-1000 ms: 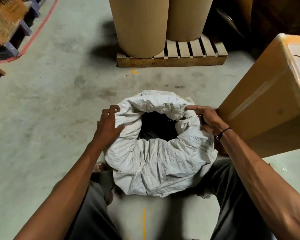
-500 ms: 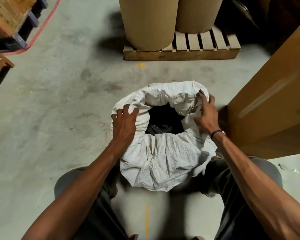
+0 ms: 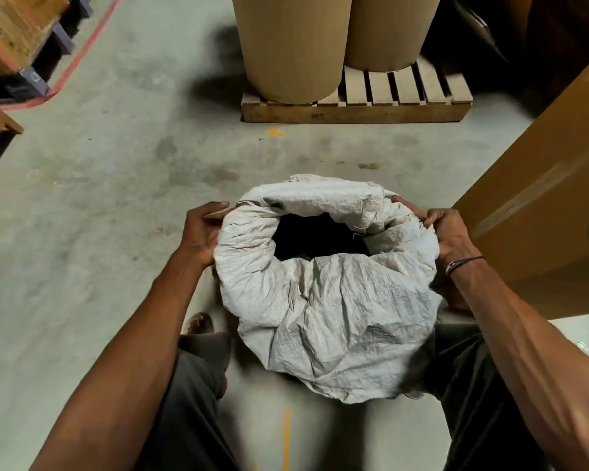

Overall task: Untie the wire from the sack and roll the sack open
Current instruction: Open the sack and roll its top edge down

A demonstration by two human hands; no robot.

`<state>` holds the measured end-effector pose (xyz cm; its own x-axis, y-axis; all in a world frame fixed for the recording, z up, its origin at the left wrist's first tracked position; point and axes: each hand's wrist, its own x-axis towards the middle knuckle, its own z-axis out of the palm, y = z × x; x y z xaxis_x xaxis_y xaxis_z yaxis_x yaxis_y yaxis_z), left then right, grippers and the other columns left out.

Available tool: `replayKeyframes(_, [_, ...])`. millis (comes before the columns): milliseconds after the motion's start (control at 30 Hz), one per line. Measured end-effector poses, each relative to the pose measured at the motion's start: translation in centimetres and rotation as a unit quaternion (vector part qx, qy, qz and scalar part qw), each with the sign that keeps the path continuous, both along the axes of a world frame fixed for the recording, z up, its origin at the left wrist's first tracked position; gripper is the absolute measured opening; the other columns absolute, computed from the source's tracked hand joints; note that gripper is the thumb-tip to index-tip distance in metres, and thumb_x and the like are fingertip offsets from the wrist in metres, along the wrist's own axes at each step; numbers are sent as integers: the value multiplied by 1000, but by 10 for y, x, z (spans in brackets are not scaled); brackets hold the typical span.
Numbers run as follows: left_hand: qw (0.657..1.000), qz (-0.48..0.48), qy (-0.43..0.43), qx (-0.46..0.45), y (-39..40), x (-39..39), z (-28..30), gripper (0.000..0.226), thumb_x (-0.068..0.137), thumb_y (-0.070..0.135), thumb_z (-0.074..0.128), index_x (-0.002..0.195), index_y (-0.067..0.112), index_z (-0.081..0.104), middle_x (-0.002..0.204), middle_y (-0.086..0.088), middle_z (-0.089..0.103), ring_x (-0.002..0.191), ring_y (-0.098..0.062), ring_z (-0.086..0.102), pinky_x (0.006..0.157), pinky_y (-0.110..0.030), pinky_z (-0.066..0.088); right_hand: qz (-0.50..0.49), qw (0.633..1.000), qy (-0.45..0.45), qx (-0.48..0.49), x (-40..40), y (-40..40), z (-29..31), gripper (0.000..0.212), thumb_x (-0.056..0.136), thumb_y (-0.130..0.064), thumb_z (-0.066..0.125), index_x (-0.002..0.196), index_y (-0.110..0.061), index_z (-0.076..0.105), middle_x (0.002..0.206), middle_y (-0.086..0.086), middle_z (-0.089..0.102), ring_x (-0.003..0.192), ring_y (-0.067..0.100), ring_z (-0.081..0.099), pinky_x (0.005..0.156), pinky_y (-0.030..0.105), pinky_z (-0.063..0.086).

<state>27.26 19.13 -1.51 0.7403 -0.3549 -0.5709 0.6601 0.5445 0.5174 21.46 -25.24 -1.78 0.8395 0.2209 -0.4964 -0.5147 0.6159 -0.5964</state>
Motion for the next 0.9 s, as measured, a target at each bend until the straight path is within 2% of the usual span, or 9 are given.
replayKeyframes(67, [998,-4,-38,43,-4,3,-2,23,92,10,56,76,10,72,78,-4,71,94,-23,61,92,-34,56,-15,1000,6,5,3,2,-2,92,42,-2,71,134,1,69,145,25,61,127,46,65,95,60,59])
replayKeyframes(167, [975,-93,-143,143,-4,2,-6,43,88,1,64,131,2,66,131,-20,67,122,-35,63,108,-45,50,-24,998,6,-55,5,15,9,84,63,-1,45,145,-4,61,146,18,63,129,39,64,105,51,56])
replayKeyframes(300, [962,-113,-180,170,1,-2,-5,79,66,14,92,138,9,61,136,-16,64,119,-29,65,105,-41,53,-5,962,-59,-267,1,33,26,65,81,6,36,130,-14,74,132,-12,70,129,8,54,106,21,42])
replayKeyframes(433, [959,-98,-190,187,1,-4,-4,60,83,2,75,141,12,60,146,-22,57,122,-30,64,109,-45,50,0,940,-83,-332,-4,35,31,46,94,0,44,108,-23,82,105,-17,78,95,-4,62,82,18,38])
replayKeyframes(533, [965,-90,-179,167,-2,-2,-2,54,93,-3,60,146,11,56,148,-23,55,125,-32,62,110,-45,49,12,933,-123,-338,-4,30,28,50,92,7,50,123,-22,76,105,-12,77,74,0,61,71,16,39])
replayKeyframes(633, [982,-44,-148,106,-2,4,2,50,100,1,47,149,6,51,138,-19,65,125,-33,64,108,-45,51,26,949,-148,-277,4,16,19,62,84,17,62,134,-19,70,127,-8,75,107,6,70,91,18,55])
replayKeyframes(733, [994,4,-82,73,7,14,0,52,99,8,49,149,-3,47,129,-18,70,119,-34,68,101,-46,56,32,977,-134,-163,11,-6,8,74,74,13,65,141,-18,66,153,6,60,144,29,53,122,45,38])
replayKeyframes(800, [995,-8,-67,72,10,19,-6,54,97,10,49,150,-1,48,139,-19,63,127,-36,63,107,-49,51,51,988,-92,-112,13,-16,-3,76,77,10,57,147,-19,61,155,8,57,147,36,48,123,51,35])
replayKeyframes(900, [993,-63,-81,66,10,23,-11,51,97,7,47,148,6,53,147,-18,57,136,-36,55,115,-51,43,60,982,-70,-165,17,-12,-14,79,74,10,58,146,-23,63,155,3,57,148,33,48,120,51,36])
